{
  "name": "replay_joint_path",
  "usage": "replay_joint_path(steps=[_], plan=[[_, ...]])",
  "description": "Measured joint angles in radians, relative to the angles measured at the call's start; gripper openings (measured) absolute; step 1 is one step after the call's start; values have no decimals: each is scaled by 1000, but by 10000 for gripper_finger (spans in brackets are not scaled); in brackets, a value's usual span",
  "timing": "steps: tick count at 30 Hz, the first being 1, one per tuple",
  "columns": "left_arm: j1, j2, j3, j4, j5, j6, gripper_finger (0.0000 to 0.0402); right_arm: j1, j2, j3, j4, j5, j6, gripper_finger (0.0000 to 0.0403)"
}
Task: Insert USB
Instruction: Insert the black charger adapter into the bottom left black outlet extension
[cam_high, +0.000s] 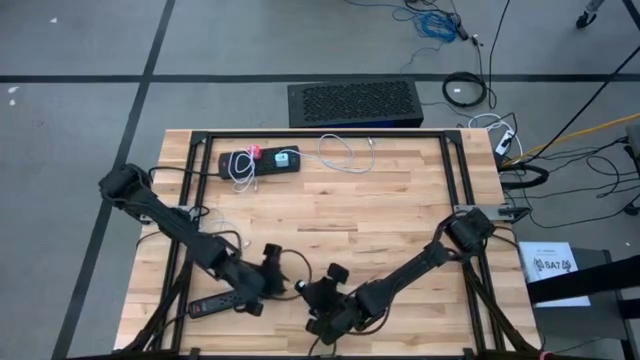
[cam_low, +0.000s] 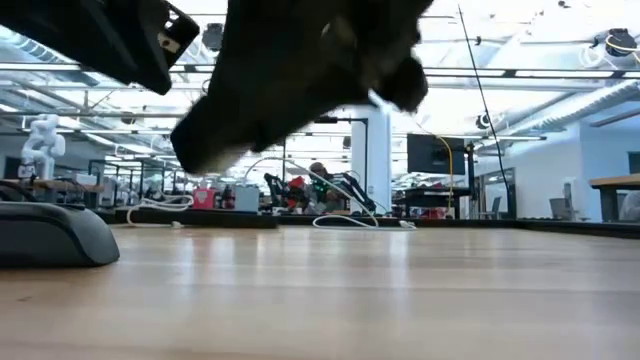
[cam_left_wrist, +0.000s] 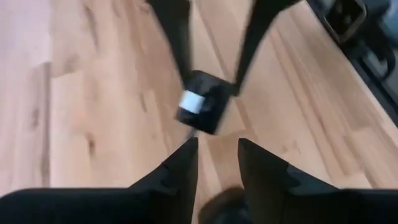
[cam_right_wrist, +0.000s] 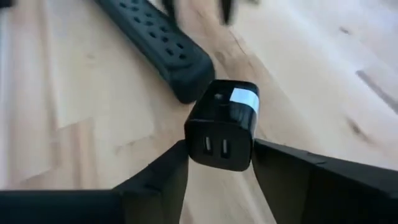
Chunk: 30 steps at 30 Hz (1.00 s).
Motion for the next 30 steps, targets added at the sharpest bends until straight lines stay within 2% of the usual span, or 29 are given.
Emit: replay_joint_path(steps=[4, 7, 16, 22, 26, 30], plan=[[0, -61, -103, 150, -50, -5, 120, -13, -46, 1, -29, -99, -69, 149], [11, -65, -128, 180, -69, 12, 121, -31, -77, 1, -49, -149, -116, 125], [53, -17, -127, 242, 6, 21, 148, -100, -104, 1, -57, -237, -211, 60], [64, -42, -127, 137, -29, 20, 168, -114, -109, 1, -133, -244, -261, 33], [79, -101, -127, -1, -145, -52, 161, -137, -121, 1, -257, -247, -242, 42], [97, -163, -127, -202, -288, -172, 135, -163, -123, 1, -363, -245, -257, 51]])
